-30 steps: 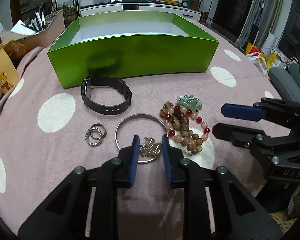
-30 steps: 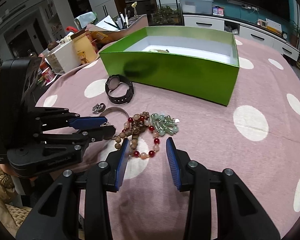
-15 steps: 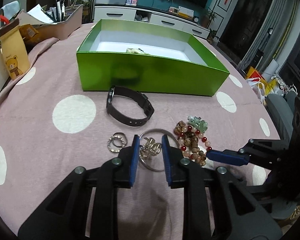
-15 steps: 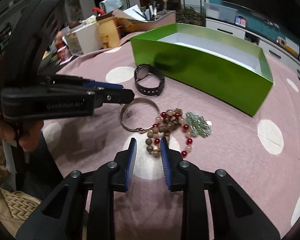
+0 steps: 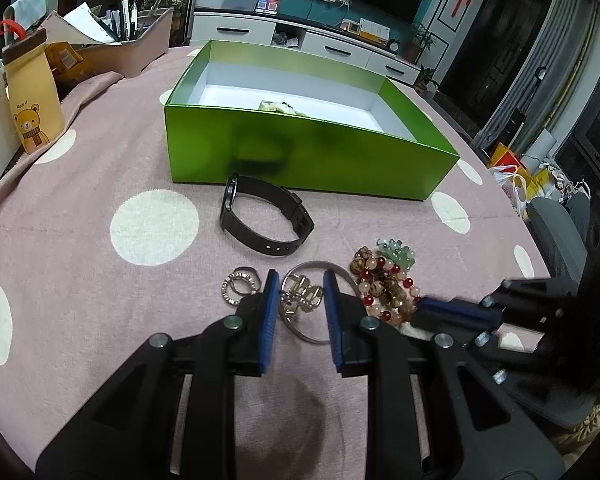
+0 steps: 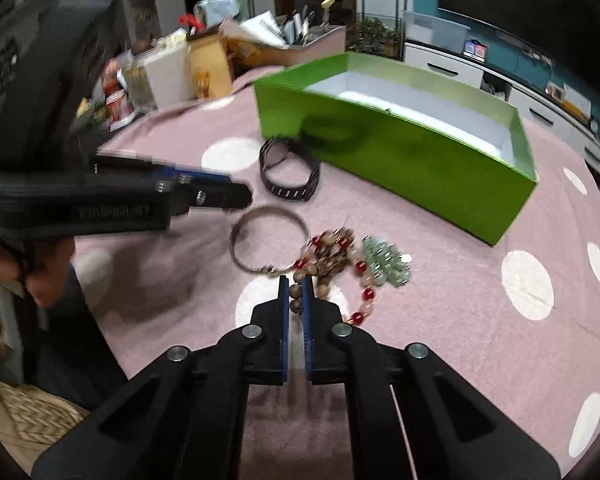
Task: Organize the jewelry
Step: 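Grasp the gold charms inside the silver bangle with the left gripper while the right grasps the brown-red bead bracelet, then carry the gold charms into the green box and release while the right drops the bead bracelet there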
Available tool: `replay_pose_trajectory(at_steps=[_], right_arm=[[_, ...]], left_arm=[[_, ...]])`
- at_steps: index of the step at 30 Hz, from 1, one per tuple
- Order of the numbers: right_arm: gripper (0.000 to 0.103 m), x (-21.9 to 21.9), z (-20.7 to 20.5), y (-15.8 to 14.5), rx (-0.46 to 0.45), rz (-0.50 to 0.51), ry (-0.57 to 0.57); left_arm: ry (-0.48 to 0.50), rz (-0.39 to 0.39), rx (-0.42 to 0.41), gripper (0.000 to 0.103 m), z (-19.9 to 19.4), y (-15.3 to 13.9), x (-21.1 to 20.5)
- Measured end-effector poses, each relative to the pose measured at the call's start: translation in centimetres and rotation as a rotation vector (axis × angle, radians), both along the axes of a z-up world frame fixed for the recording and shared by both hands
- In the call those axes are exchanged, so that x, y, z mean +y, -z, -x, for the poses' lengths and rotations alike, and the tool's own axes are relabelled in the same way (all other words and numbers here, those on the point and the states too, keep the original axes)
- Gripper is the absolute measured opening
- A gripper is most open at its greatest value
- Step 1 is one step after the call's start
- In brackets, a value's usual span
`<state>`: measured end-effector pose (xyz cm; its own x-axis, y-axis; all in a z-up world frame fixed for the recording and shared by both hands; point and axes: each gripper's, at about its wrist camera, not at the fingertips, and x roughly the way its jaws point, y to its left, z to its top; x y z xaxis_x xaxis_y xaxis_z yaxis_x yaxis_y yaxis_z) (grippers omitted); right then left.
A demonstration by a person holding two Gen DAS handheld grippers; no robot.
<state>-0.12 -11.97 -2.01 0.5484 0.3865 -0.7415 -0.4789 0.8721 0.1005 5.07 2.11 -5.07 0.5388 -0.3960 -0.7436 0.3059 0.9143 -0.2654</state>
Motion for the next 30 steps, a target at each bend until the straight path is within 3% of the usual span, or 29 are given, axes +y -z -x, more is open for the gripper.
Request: replay_pose_trajectory(at_steps=[8, 13, 17, 19, 21, 30], right_arm=[[0.0, -2.1, -0.5, -3.9, -0.058, -0.127, 0.041], [0.0, -2.6, -0.7, -5.2, -0.088, -0.121, 0.049], [0.003, -2.2, -0.9, -3.3, -0.006, -0.076, 0.031], [0.017, -1.9, -0.6, -1.8, 0.04, -0.059, 0.022], [0.022, -1.7, -0.2, -0.7, 0.073, -0.052, 0.011], [0.023, -0.3, 0.8, 2.7, 0.136, 0.074, -0.014]], left_arm=[[0.004, 0.004, -0.031, 0.022, 0.3, -1.2, 0.0], [0.012, 0.004, -0.063, 0.022, 0.4, -2.6, -0.2], [0.015, 0.006, -0.077, 0.022, 0.3, -3.1, -0.4], [0.018, 0.006, -0.075, 0.022, 0.3, -3.1, -0.5], [0.02, 0.003, -0.071, 0.022, 0.3, -3.0, -0.5], [0.014, 0.002, -0.061, 0.022, 0.2, -2.8, -0.4]])
